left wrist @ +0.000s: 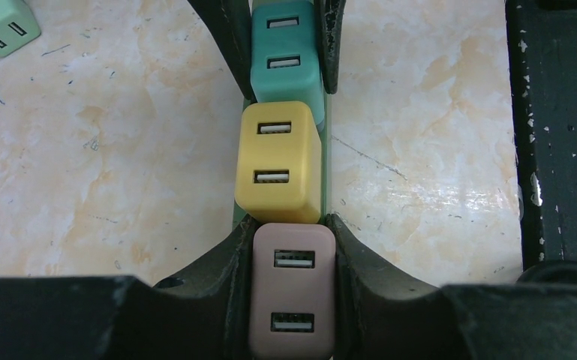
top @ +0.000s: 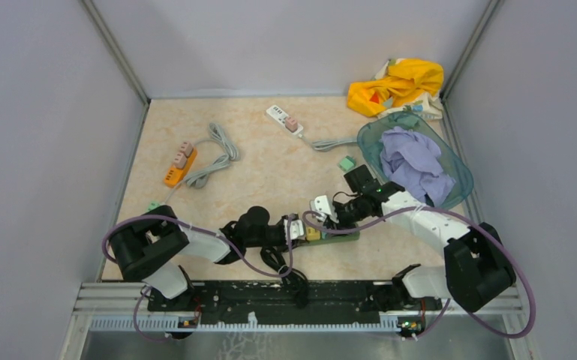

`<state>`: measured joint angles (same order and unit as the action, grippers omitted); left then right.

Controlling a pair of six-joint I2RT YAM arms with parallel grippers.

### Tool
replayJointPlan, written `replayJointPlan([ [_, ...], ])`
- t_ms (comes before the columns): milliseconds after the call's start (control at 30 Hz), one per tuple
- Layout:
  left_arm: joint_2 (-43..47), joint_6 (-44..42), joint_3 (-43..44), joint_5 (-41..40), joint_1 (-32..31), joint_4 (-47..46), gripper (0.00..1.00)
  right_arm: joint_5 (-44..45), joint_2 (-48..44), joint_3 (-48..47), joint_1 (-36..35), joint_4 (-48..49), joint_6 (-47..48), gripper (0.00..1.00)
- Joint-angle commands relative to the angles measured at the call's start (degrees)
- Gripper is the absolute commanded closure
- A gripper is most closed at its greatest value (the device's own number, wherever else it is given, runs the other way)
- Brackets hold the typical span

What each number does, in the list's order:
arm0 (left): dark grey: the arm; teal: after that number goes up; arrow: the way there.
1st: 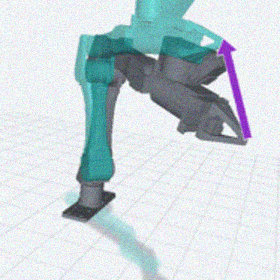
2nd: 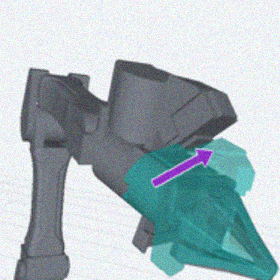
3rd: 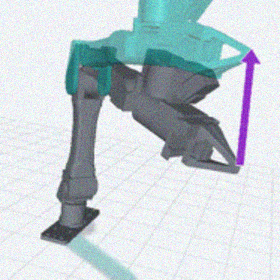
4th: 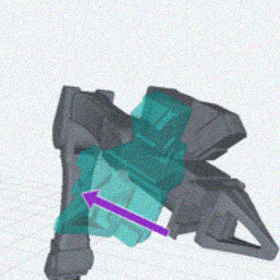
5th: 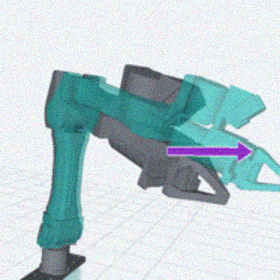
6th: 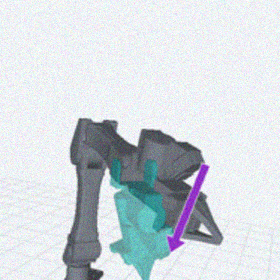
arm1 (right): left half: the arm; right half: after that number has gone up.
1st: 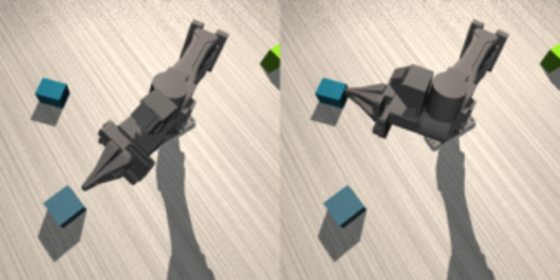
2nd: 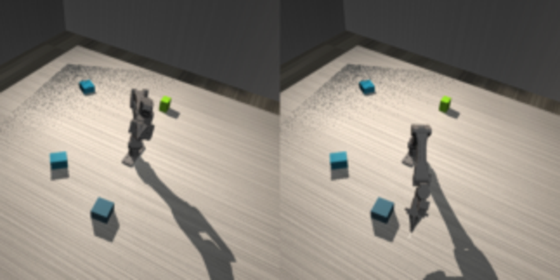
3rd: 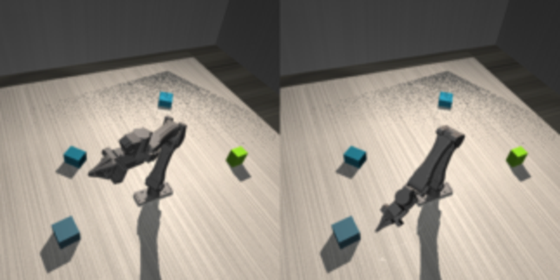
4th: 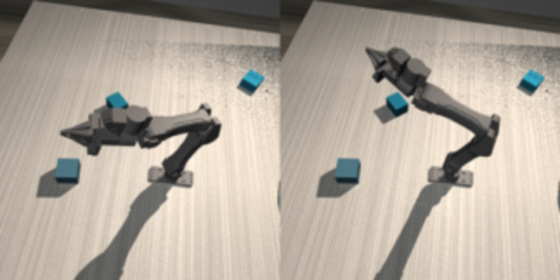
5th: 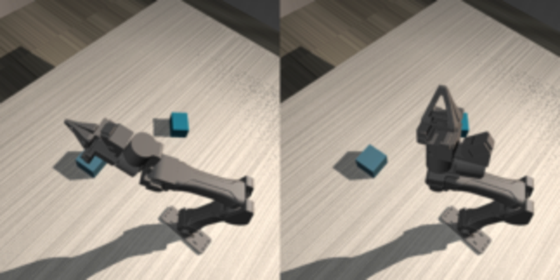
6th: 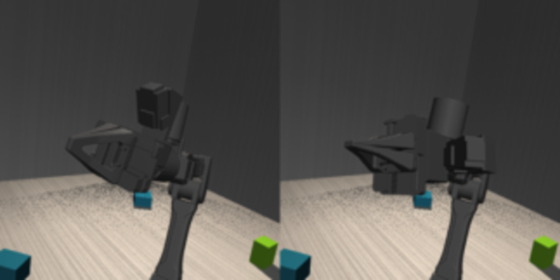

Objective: Pull the plug off the socket
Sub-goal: Remove the plug from the socket.

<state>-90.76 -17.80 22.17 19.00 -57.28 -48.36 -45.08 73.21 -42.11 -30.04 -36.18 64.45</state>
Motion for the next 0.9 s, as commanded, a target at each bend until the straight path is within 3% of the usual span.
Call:
replayJointPlan([
  [0, -2.36, 1.97, -0.02, -1.56, 0.5, 5.56, 0.99, -10.28, -1.92, -2.14, -4.12, 1.24, -2.13, 1.0],
  [100, -2.53, 2.23, 0.15, -1.52, 0.52, 5.7, 0.99, -8.63, -2.38, -2.71, -3.92, 7.06, -10.46, 1.0],
  [233, -2.53, 2.24, 0.08, -1.5, 0.5, 5.81, 0.99, -7.57, -3.41, -2.87, -0.11, 8.27, -12.12, 1.0],
  [433, -2.41, 1.92, 0.06, -1.3, 0.5, 6.17, 0.99, -6.93, -5.29, -2.63, 3.32, 0.44, -2.12, 1.0],
  [600, -2.32, 1.96, 0.14, -1.22, 0.5, 6.22, 0.99, -15.16, -3.7, -3.86, 2.38, -6.01, 3.57, 1.0],
  [767, -2.58, 2.23, 0.24, -1.26, 0.5, 6.09, 0.99, -11.07, -4.72, -2.96, 0.34, 5.17, -9.41, 1.0],
  [867, -2.66, 2.35, 0.15, -1.23, 0.49, 6.08, 0.99, -7.35, -5.03, -3.33, 1.12, 6.73, -11.26, 1.0],
])
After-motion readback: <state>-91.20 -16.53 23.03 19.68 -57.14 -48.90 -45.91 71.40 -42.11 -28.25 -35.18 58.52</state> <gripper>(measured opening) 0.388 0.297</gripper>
